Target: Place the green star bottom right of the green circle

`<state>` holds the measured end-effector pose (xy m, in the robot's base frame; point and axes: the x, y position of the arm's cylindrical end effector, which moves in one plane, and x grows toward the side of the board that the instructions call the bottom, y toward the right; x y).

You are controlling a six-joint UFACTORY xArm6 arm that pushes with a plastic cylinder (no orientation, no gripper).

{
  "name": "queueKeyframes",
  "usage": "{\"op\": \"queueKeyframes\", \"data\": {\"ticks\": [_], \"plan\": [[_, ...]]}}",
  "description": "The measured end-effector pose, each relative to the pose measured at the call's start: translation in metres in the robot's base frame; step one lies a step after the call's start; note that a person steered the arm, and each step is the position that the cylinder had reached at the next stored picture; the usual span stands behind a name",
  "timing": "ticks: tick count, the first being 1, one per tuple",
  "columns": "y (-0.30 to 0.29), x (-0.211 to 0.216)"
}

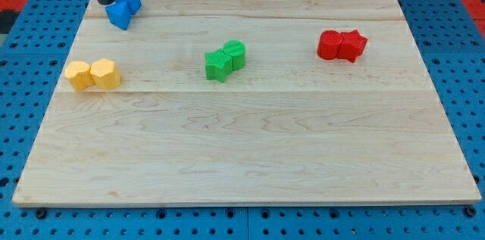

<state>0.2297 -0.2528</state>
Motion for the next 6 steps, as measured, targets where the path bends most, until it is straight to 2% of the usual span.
{"op": "queueKeyframes", "data": {"ticks": [1, 2, 3, 4, 6], "plan": [[-0.043, 0.015], [-0.047, 0.054], [0.003, 0.103], [0.073, 0.110], [0.179, 0.143]]}}
